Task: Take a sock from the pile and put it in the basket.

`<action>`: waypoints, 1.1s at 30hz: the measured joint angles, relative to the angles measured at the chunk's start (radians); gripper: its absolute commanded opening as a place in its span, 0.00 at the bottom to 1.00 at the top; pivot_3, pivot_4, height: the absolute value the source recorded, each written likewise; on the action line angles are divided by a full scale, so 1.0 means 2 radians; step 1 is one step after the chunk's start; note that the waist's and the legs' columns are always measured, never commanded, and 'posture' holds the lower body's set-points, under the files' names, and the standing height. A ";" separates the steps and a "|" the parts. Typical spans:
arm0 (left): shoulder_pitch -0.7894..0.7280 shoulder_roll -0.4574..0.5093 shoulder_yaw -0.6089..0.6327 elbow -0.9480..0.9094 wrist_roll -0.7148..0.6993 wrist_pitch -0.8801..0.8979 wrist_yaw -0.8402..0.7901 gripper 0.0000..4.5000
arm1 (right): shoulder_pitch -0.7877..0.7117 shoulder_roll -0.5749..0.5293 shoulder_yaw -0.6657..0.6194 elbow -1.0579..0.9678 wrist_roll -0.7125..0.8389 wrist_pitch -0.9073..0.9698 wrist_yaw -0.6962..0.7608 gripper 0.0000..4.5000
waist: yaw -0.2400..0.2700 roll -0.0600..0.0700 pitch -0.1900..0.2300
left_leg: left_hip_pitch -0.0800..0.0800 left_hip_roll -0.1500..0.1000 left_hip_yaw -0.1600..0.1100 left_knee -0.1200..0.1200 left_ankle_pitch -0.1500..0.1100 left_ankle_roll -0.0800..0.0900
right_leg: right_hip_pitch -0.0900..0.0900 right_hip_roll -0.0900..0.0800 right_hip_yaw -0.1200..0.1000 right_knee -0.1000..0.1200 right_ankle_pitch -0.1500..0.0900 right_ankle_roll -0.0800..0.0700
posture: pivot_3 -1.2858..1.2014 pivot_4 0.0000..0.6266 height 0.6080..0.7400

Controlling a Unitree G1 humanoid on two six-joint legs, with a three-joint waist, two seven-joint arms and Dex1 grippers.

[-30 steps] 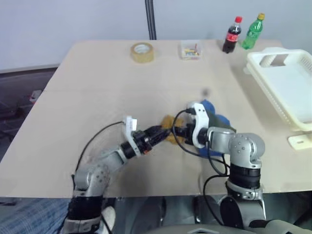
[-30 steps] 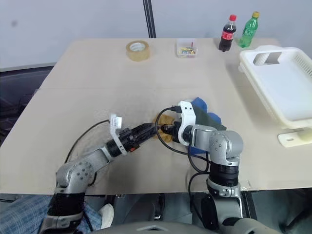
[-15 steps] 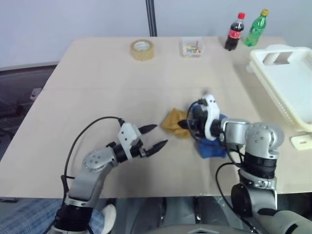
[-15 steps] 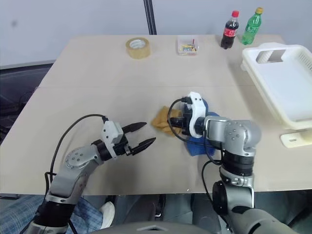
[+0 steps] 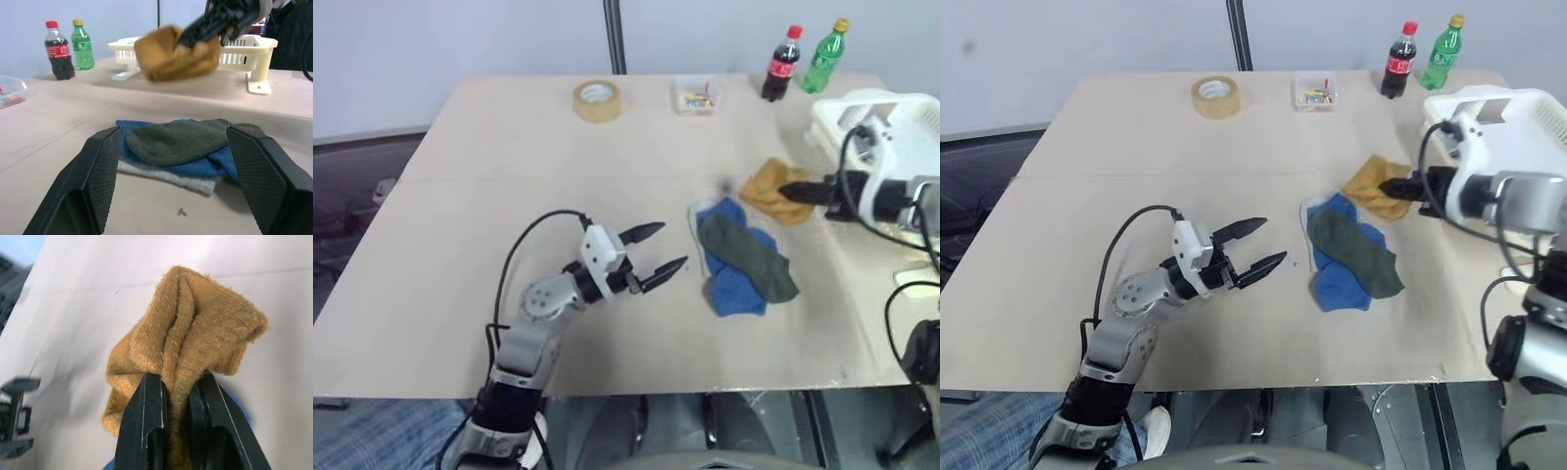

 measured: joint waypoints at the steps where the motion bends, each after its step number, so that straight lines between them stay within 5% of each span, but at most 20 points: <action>1: -0.001 -0.001 -0.001 0.003 0.001 -0.003 -0.001 0.82 | -0.009 -0.014 -0.008 0.016 -0.010 -0.001 0.001 0.00 | 0.001 0.000 0.000 | 0.000 0.000 0.000 0.000 0.000 0.000 | 0.000 0.000 0.000 0.000 0.000 0.000 | 0.52 0.24 0.99; 6: -0.040 -0.041 -0.010 0.046 0.006 -0.021 0.000 0.82 | -0.052 -0.090 0.013 0.180 -0.112 -0.102 0.064 0.00 | 0.000 -0.001 0.000 | 0.000 0.000 0.001 0.001 0.000 0.001 | 0.000 0.000 0.000 0.000 0.000 0.000 | 0.52 0.24 0.99; 15: -0.083 -0.080 -0.020 0.066 0.006 -0.034 -0.001 0.82 | -0.137 -0.112 0.053 0.431 -0.252 -0.287 0.133 0.00 | -0.001 0.000 0.001 | 0.000 0.001 0.006 0.001 0.000 0.001 | 0.000 0.001 0.002 0.000 0.000 0.000 | 0.52 0.24 0.99; 16: -0.086 -0.081 -0.020 0.066 0.006 -0.034 -0.002 0.82 | -0.141 -0.109 0.054 0.456 -0.267 -0.308 0.139 0.22 | -0.001 0.000 0.001 | 0.000 0.001 0.006 0.001 0.000 0.001 | 0.000 0.001 0.002 0.000 0.000 0.000 | 0.52 0.24 0.99; 17: -0.087 -0.081 -0.020 0.066 0.006 -0.034 -0.003 0.82 | -0.141 -0.106 0.056 0.469 -0.275 -0.319 0.142 0.26 | 0.000 0.000 0.001 | 0.000 0.001 0.006 0.001 0.000 0.001 | 0.000 0.001 0.003 0.000 0.000 0.000 | 0.52 0.24 0.99; 22: -0.091 -0.086 -0.023 0.066 0.006 -0.034 -0.004 0.82 | -0.141 -0.091 0.091 0.506 -0.344 -0.388 0.180 0.82 | 0.000 0.000 0.001 | 0.000 0.001 0.006 0.001 0.000 0.000 | 0.000 0.001 0.003 0.000 0.000 0.000 | 0.52 0.24 0.99; 26: -0.092 -0.084 -0.022 0.066 0.006 -0.034 -0.004 0.82 | -0.114 -0.091 0.151 0.487 -0.408 -0.468 0.221 0.82 | 0.000 0.000 0.001 | 0.000 0.001 0.006 0.002 0.001 -0.001 | 0.000 0.001 0.002 0.000 0.000 0.000 | 0.52 0.24 0.99; 33: -0.088 -0.079 -0.021 0.066 0.005 -0.031 -0.003 0.82 | -0.079 -0.104 0.156 0.447 -0.449 -0.582 0.259 0.82 | 0.000 0.001 0.001 | 0.001 0.001 0.005 0.002 0.001 -0.001 | 0.000 0.001 0.003 0.001 0.000 0.000 | 0.52 0.24 0.99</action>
